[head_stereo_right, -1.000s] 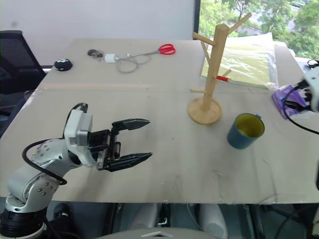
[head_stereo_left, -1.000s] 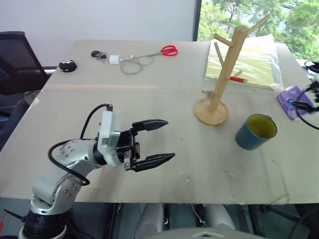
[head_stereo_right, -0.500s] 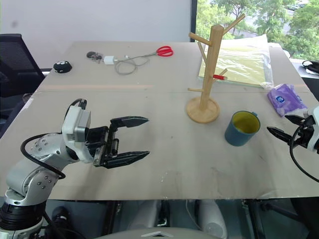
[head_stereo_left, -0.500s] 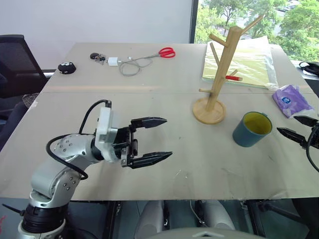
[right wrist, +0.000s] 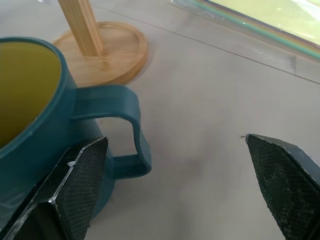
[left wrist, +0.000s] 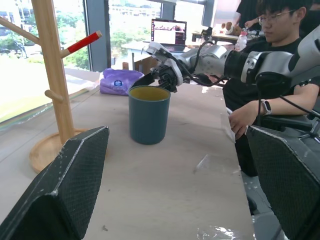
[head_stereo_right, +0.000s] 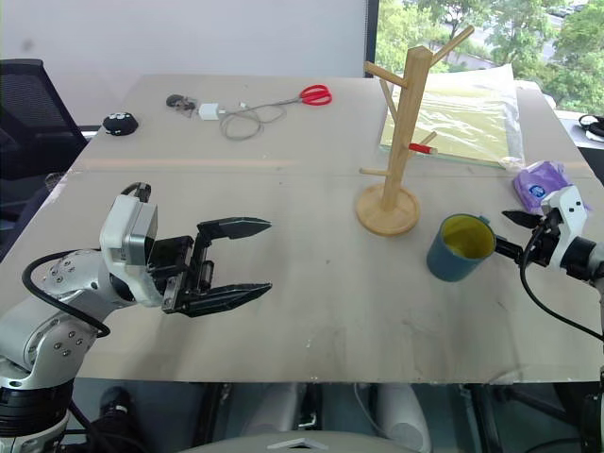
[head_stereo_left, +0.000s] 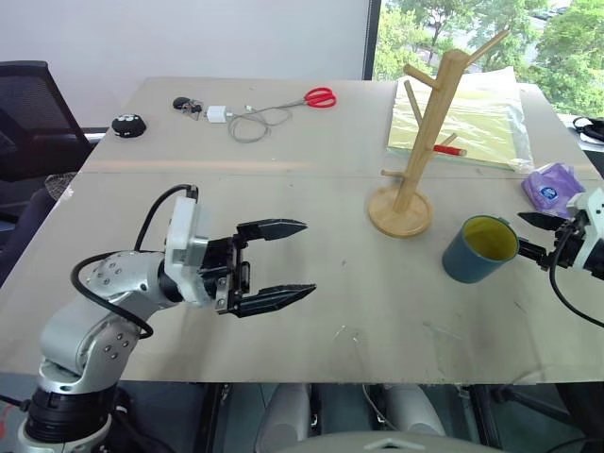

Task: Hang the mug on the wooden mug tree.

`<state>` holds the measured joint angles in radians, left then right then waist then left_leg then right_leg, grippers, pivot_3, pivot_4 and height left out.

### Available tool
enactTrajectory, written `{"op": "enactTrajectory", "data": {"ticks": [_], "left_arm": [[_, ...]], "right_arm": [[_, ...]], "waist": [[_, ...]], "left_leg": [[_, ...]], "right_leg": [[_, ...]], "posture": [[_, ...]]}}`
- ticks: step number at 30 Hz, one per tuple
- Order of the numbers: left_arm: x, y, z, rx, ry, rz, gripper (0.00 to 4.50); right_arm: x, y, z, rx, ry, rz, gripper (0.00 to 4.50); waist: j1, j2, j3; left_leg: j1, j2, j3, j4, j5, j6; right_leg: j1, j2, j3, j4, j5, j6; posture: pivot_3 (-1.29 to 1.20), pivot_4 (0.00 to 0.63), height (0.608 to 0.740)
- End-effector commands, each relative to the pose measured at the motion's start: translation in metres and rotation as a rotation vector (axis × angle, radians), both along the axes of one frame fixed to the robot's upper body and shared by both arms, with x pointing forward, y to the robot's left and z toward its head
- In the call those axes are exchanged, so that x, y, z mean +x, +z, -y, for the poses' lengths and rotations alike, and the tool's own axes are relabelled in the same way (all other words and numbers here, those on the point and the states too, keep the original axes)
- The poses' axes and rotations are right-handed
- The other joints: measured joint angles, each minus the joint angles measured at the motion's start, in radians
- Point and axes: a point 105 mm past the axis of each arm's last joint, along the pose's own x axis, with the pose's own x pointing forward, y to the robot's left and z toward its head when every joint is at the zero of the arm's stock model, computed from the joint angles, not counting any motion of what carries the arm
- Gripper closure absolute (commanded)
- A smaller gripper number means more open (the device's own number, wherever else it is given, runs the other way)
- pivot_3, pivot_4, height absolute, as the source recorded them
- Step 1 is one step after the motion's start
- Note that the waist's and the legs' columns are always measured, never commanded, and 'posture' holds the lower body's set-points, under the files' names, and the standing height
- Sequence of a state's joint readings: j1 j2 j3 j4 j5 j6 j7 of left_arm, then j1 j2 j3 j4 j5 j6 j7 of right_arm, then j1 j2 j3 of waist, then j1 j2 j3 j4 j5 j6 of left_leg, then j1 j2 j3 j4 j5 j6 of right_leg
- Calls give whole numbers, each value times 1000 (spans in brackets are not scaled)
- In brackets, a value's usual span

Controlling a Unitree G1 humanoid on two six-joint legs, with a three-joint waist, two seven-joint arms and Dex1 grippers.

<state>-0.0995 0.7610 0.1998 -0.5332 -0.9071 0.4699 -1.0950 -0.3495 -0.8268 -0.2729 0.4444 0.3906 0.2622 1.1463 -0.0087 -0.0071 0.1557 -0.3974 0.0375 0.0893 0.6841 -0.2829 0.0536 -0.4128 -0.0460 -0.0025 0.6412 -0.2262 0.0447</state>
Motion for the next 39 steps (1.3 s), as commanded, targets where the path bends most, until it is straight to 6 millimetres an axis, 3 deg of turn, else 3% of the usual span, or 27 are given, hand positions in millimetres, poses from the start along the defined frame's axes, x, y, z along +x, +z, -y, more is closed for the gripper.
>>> {"op": "enactTrajectory", "data": {"ticks": [1,15,16,17,18,21,23,25,28,32,36,39], "left_arm": [[-6,9,0,5,-12,45,0],[-7,11,0,19,1,46,0],[-8,11,0,20,2,46,0],[-8,11,-1,21,2,46,0],[-8,11,0,20,4,46,0],[-7,11,-1,19,11,46,0],[-7,11,0,19,13,44,0],[-7,11,0,18,15,44,0],[-6,11,0,11,21,44,0],[-4,11,0,-1,34,47,0],[-1,9,1,-10,42,50,0],[2,10,0,-19,55,60,0]], "right_arm": [[4,8,-6,12,27,37,41],[21,-10,-34,101,55,46,41],[21,-11,-36,109,58,44,565],[22,-11,-37,114,60,43,786],[21,-12,-40,131,74,36,1429],[18,-12,-48,168,117,20,2549],[17,-12,-49,183,125,13,3660],[15,-10,-49,191,124,16,4446],[12,-2,-47,193,114,42,4446],[2,27,-51,172,108,129,4446],[-7,57,-65,59,60,224,4446],[-17,86,-86,10,36,312,4446]], "waist": [[-1,0,0],[-2,0,0],[-2,0,0],[-2,0,0],[-2,0,0],[-1,0,0],[-2,0,0],[-2,0,0],[-1,0,0],[1,0,0],[-1,0,0],[-3,0,0]], "left_leg": [[0,0,0,0,0,0],[0,0,0,0,0,0],[0,0,0,0,0,0],[0,0,0,0,0,0],[0,0,0,0,0,0],[0,0,0,0,0,0],[0,0,0,0,0,0],[0,0,0,0,0,0],[1,0,0,0,0,0],[0,0,0,0,0,0],[0,0,0,0,0,0],[0,1,0,0,0,0]], "right_leg": [[0,0,0,0,0,0],[0,0,0,1,0,0],[0,0,0,1,0,0],[0,0,0,1,0,0],[0,0,0,1,0,0],[0,0,0,1,0,0],[0,0,0,1,0,0],[0,0,0,1,0,0],[0,0,0,1,0,0],[0,0,0,1,1,1],[0,-1,0,1,1,1],[-1,0,0,1,0,0]], "posture": [[0,150,740],[0,150,740],[0,150,740],[0,150,740],[0,150,740],[0,150,740],[0,150,740],[0,150,740],[0,150,740],[0,150,740],[0,150,740],[0,150,740]]}}
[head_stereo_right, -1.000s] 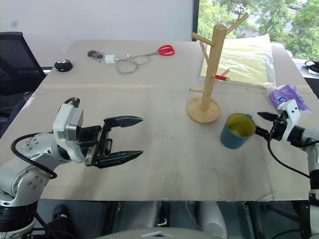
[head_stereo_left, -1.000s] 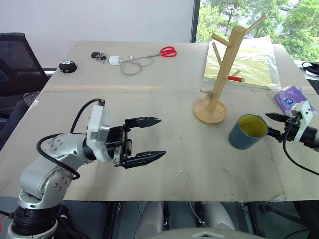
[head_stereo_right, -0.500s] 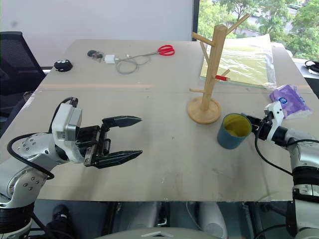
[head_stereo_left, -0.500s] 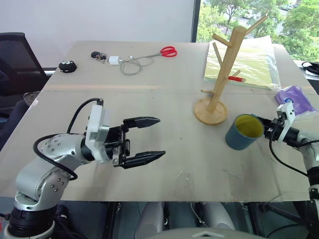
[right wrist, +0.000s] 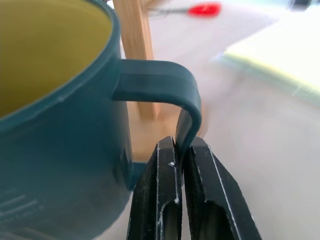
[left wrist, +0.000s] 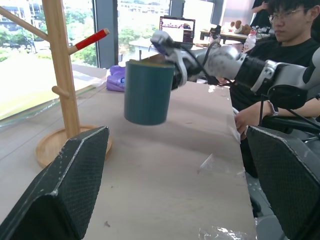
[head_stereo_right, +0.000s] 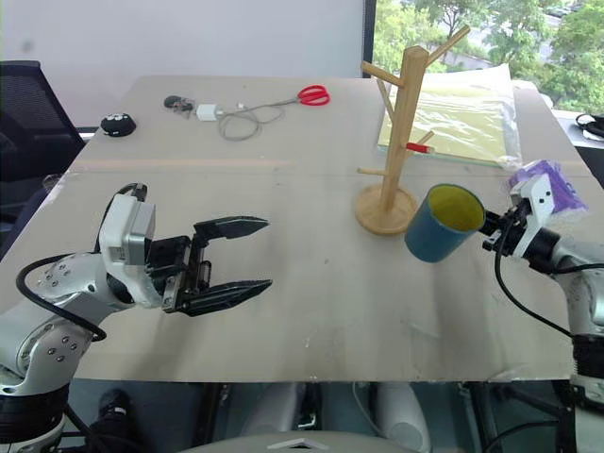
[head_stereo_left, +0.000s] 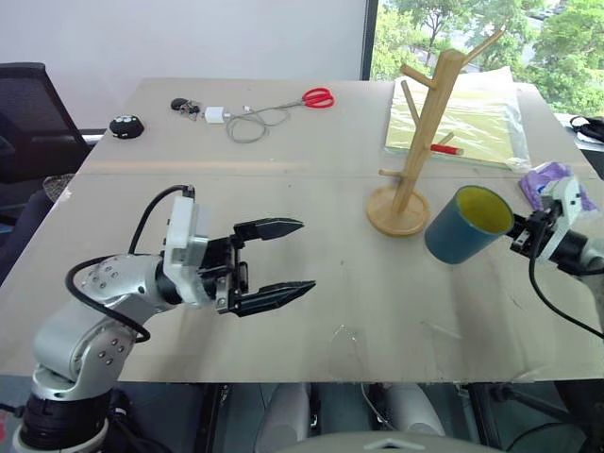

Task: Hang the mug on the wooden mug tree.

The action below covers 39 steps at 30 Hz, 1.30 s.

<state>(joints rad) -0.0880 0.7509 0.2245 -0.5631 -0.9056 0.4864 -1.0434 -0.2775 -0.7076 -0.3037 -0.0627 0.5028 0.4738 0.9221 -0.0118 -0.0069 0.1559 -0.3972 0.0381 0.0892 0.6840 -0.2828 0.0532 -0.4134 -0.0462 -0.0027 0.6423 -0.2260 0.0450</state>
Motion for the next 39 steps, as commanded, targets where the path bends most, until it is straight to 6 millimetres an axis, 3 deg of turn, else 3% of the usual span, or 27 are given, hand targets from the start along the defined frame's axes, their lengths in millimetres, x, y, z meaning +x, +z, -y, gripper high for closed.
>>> {"op": "enactTrajectory", "data": {"ticks": [1,5,9,15,24,32,39], "left_arm": [[2,7,0,-15,6,53,0],[4,6,0,-20,3,57,0],[6,6,1,-22,-6,59,0],[3,13,-2,-30,-18,69,0],[-1,21,-14,-60,51,57,0],[-9,23,-22,-83,126,42,0],[-11,22,-20,-94,165,46,0]], "right_arm": [[-18,49,-26,-101,-28,165,4446],[-29,78,-51,-126,-36,242,4446],[-27,85,-59,-183,-51,238,4446],[-22,84,-58,-279,-64,174,4446],[-18,90,-49,-271,-86,108,4446],[-2,93,-53,-267,-96,95,4446],[27,79,-62,-307,-111,10,4446]], "waist": [[1,0,0],[2,-1,0],[4,-2,0],[3,-3,0],[1,-3,0],[0,-3,1],[-1,-4,1]], "left_leg": [[0,0,0,0,0,0],[0,0,-1,0,0,0],[0,-1,0,0,0,0],[-1,-1,0,0,0,0],[-2,0,-1,0,0,1],[-2,0,-1,0,0,1],[-2,0,0,0,0,0]], "right_leg": [[0,0,0,0,0,0],[0,0,-1,0,0,-1],[0,-1,0,0,-2,-3],[-1,-1,0,-1,-2,-3],[-1,-1,0,-1,-2,-3],[-1,-1,0,-1,-2,-3],[-1,-1,0,-1,-2,-3]], "posture": [[0,150,740],[0,150,740],[0,150,740],[0,150,740],[0,150,740],[0,150,740],[0,150,740]]}}
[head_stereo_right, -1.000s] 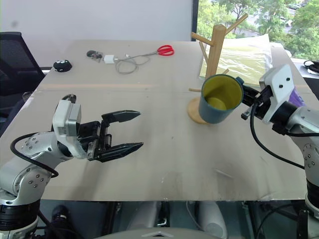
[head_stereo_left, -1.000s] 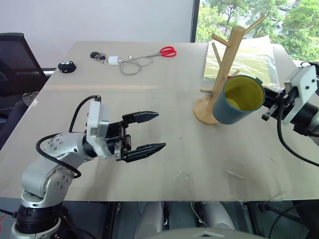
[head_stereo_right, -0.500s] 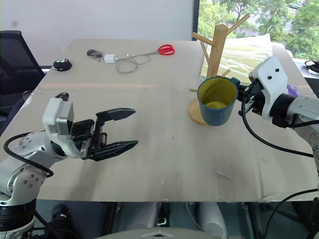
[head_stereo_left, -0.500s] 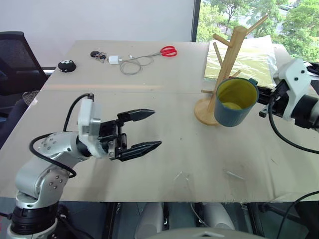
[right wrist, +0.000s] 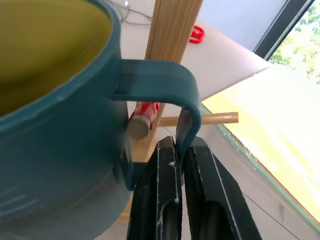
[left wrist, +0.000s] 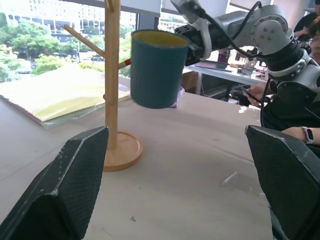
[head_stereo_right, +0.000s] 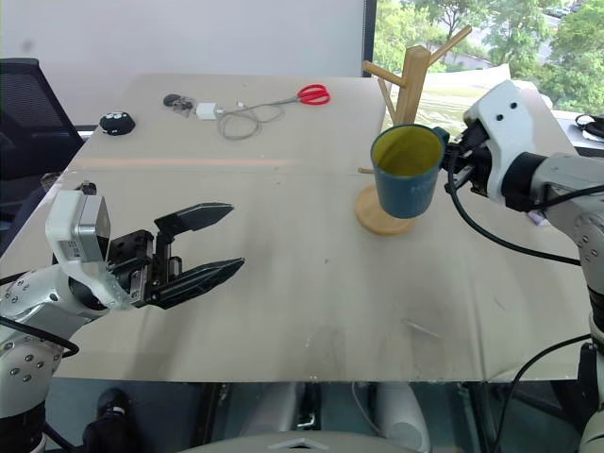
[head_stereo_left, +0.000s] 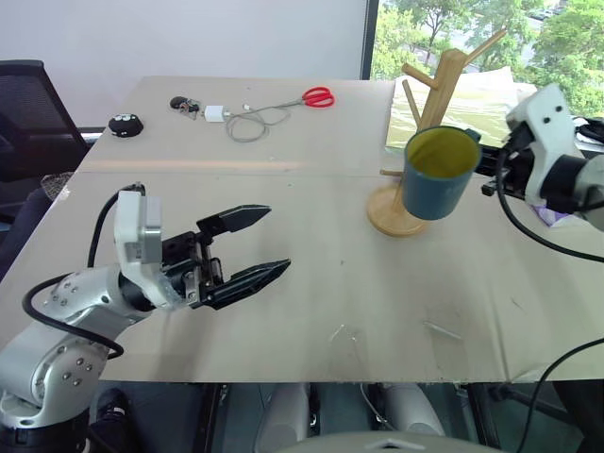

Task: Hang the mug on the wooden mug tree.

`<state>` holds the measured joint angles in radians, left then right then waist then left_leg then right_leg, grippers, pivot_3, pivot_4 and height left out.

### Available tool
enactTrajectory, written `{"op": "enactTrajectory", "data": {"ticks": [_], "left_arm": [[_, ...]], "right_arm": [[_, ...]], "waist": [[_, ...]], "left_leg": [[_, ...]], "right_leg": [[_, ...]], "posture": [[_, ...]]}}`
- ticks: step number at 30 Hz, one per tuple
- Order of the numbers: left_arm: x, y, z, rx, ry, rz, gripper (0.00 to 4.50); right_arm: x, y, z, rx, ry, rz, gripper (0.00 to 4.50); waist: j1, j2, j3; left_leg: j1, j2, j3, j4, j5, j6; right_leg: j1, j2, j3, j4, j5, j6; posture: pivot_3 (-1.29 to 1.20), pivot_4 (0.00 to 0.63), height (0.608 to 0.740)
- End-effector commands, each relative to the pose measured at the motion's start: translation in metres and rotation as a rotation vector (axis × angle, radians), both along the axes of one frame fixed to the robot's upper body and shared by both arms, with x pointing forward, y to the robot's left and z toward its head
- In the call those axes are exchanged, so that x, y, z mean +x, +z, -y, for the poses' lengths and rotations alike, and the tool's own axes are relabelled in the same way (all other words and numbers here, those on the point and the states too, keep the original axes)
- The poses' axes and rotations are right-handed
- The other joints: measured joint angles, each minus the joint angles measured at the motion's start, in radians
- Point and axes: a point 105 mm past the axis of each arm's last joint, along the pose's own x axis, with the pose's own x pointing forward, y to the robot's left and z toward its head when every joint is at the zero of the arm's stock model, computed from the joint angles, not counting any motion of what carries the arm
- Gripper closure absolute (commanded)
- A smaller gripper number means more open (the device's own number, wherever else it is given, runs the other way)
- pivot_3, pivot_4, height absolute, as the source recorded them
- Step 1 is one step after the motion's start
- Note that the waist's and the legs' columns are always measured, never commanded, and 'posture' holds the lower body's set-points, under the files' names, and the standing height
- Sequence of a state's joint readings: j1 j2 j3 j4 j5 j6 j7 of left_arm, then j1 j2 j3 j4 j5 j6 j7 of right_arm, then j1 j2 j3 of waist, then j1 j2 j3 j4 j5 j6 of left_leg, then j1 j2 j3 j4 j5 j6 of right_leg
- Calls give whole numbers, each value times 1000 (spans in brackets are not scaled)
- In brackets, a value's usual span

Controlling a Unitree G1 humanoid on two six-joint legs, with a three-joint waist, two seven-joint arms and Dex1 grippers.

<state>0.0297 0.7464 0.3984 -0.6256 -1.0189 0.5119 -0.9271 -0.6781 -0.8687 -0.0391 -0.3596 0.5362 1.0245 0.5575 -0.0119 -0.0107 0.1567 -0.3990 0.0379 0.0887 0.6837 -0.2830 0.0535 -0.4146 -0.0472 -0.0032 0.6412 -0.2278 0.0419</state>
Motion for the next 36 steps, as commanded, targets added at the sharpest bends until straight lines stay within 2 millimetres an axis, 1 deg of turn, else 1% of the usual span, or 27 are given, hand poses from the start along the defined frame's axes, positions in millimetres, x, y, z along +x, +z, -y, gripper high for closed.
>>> {"op": "enactTrajectory", "data": {"ticks": [1,2,3,6,7,8,12,14,16,17,19,21,22,23,25,26,27,28,29,33,35,36], "left_arm": [[-6,8,4,-5,5,53,0],[-6,8,5,-6,7,53,0],[-6,8,5,-6,10,54,0],[-6,7,6,-9,19,55,0],[-5,7,7,-13,26,51,0],[-4,7,8,-16,33,48,0],[2,-1,8,4,89,28,0],[8,-9,6,35,136,13,0],[12,-17,3,47,166,-21,0],[14,-21,1,50,176,-35,0],[15,-32,-5,81,191,-73,0],[13,-44,-15,124,213,-125,0],[14,-48,-19,136,224,-141,0],[13,-52,-23,152,228,-155,0],[11,-58,-28,178,225,-175,0],[10,-62,-31,188,225,-186,0],[9,-65,-33,199,226,-195,0],[9,-66,-35,206,227,-200,0],[9,-67,-35,215,220,-201,0],[11,-67,-36,227,215,-195,0],[11,-66,-36,220,206,-200,0],[11,-67,-36,222,205,-201,0]], "right_arm": [[13,5,-5,-14,8,6,4198],[15,4,-6,-25,15,6,4046],[17,2,-6,-42,22,6,3796],[17,3,-6,-43,31,5,2402],[14,5,-4,-27,34,11,2020],[11,8,-3,-9,40,18,1430],[-17,15,5,56,126,23,1430],[-36,12,10,46,184,24,1430],[-54,8,19,119,213,11,1430],[-60,5,25,142,210,11,1430],[-69,-14,47,161,149,-14,1430],[-87,-42,76,169,64,-51,1430],[-94,-50,86,169,37,-56,1430],[-102,-58,95,165,6,-63,1430],[-115,-75,110,120,-36,-85,1430],[-121,-84,117,94,-58,-99,1161],[-126,-90,119,101,-65,-117,888],[-130,-93,121,110,-68,-126,565],[-133,-96,120,123,-66,-134,91],[-138,-103,120,137,-74,-138,91],[-135,-103,121,133,-96,-108,91],[-133,-101,122,140,-110,-88,91]], "waist": [[0,0,0],[0,0,0],[1,0,0],[3,0,0],[2,0,0],[1,0,0],[11,0,0],[12,0,0],[15,-1,0],[15,-1,0],[18,-1,0],[19,-1,0],[28,-7,-4],[29,-6,-4],[27,-5,-3],[26,-4,-3],[24,-4,-3],[20,-4,-3],[16,-4,-3],[8,-4,-4],[9,-4,-4],[9,-4,-4]], "left_leg": [[0,0,1,0,0,0],[0,0,1,0,0,0],[0,0,1,0,0,0],[-1,0,0,0,0,0],[-1,0,0,0,0,0],[-1,0,0,0,0,0],[-2,0,-2,-1,0,0],[-2,0,-2,-2,0,0],[-2,0,-2,-2,0,0],[-2,0,-3,-2,-1,1],[-1,0,-3,-2,-2,3],[0,0,-2,-1,-2,4],[-1,0,-1,-2,-2,4],[1,0,-4,-2,-3,4],[0,0,-3,-2,-3,4],[1,0,-3,-1,-3,4],[1,0,-1,-1,-3,4],[2,0,-1,-1,-3,4],[3,1,0,-1,-3,4],[5,2,1,-1,-3,4],[5,2,1,-1,-3,4],[5,2,0,-1,-3,4]], "right_leg": [[0,0,0,0,0,0],[0,0,0,0,0,0],[0,0,0,0,0,0],[0,0,0,0,0,0],[0,0,0,0,0,0],[-1,0,0,0,0,0],[0,0,-2,-1,1,2],[-1,0,-2,-2,2,3],[0,0,-2,-2,1,2],[1,0,-3,-2,1,2],[1,0,-2,-2,1,2],[1,0,-2,-2,1,1],[0,0,-1,-1,0,0],[3,0,-4,-1,0,0],[2,0,-3,-1,0,0],[2,0,-3,-1,-1,0],[2,0,-2,-1,-1,0],[2,0,-2,-1,-2,2],[2,0,-1,-1,-2,3],[2,-4,-1,0,-2,3],[2,-5,-2,0,-2,2],[2,-5,-2,0,0,-1]], "posture": [[0,150,740],[0,150,740],[0,150,740],[0,150,740],[0,150,740],[0,150,740],[0,150,740],[0,150,740],[0,150,740],[0,150,740],[0,150,740],[0,150,740],[0,150,740],[0,150,740],[0,150,740],[0,150,740],[0,150,740],[0,150,740],[0,150,740],[0,150,740],[0,150,740],[0,150,740]]}}
